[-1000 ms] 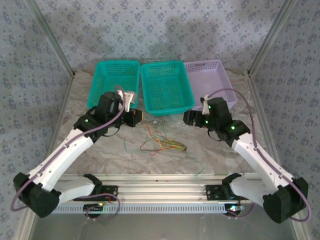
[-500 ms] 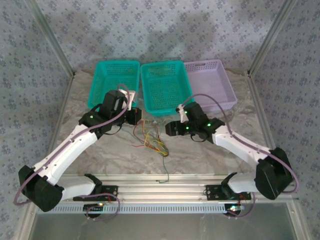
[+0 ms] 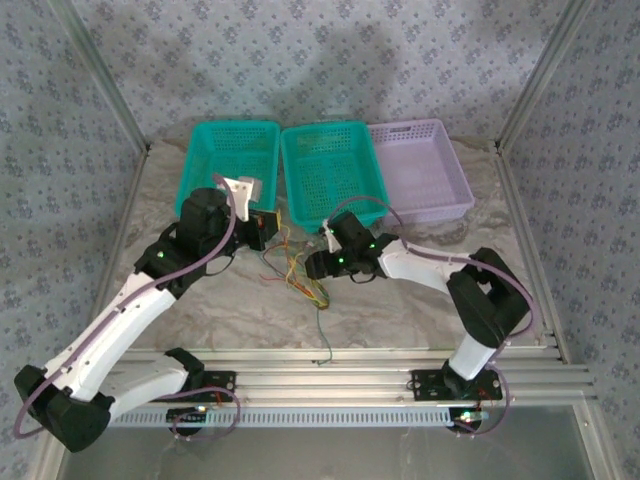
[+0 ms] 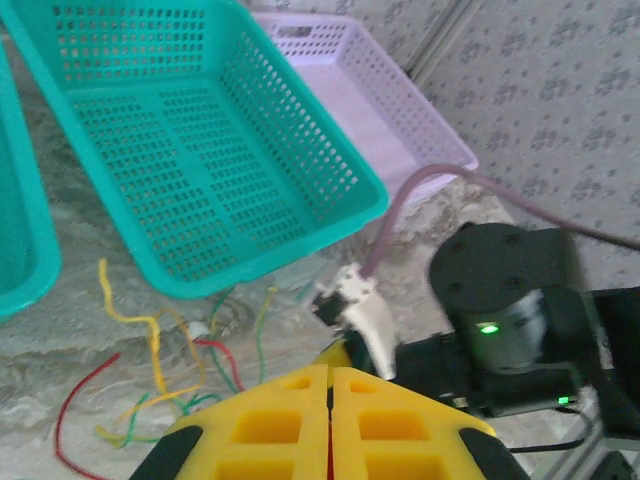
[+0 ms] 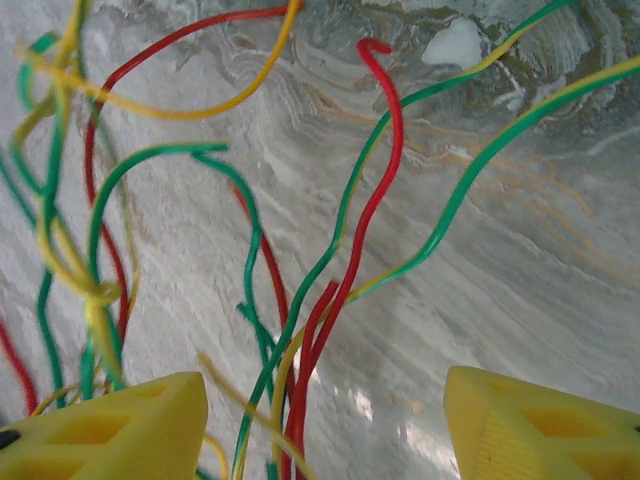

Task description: Untangle the cables

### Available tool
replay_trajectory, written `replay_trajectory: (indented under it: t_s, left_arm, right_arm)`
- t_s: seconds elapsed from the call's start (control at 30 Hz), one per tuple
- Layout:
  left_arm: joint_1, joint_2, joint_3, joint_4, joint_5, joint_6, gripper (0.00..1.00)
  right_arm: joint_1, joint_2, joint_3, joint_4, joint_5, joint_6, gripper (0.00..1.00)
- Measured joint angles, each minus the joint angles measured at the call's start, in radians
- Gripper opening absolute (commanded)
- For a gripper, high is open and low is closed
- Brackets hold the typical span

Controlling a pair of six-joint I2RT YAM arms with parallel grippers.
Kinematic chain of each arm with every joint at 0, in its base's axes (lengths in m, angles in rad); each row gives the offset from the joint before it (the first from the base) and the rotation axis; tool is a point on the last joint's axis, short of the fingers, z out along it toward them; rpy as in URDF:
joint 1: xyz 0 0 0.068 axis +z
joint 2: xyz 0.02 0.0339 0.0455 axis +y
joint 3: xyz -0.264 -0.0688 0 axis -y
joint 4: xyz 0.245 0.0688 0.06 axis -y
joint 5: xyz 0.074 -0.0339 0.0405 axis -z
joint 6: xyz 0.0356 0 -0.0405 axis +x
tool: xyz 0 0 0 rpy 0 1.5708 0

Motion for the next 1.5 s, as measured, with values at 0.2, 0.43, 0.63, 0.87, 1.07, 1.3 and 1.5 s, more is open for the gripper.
replay_trajectory:
  t_s: [0.2,0.43,0.63,0.87,1.07,1.3,1.5]
  left_arm:
    - [-0.009,-0.018,0.000,0.041,0.071,-0.025,0.00]
    - [-0.026,-0.071,0.000,0.090,0.136,-0.045,0.00]
    - [-0.037,-0.073,0.001,0.121,0.159,-0.055,0.00]
    - [-0.037,-0.084,0.056,0.098,0.159,-0.035,0.00]
    - [-0.037,-0.142,0.091,0.056,0.116,0.022,0.00]
    - [-0.037,-0.153,0.094,0.026,0.072,0.073,0.00]
    - [-0.036,-0.147,0.071,-0.019,-0.008,0.122,0.00]
  right_arm:
    - [0.004,0.040,0.007,0.070,0.033,0.095,0.59]
    - [0.004,0.040,0.001,0.206,0.044,0.207,0.52]
    - [0.000,0.039,0.002,0.248,0.043,0.255,0.14]
    - [-0.037,-0.122,-0.050,0.211,0.104,0.249,0.00]
    - [-0.050,-0.432,-0.072,0.108,0.246,0.181,0.00]
    - [-0.152,-0.666,-0.071,-0.020,0.340,0.113,0.00]
    - [-0.232,-0.737,-0.071,-0.134,0.397,0.072,0.00]
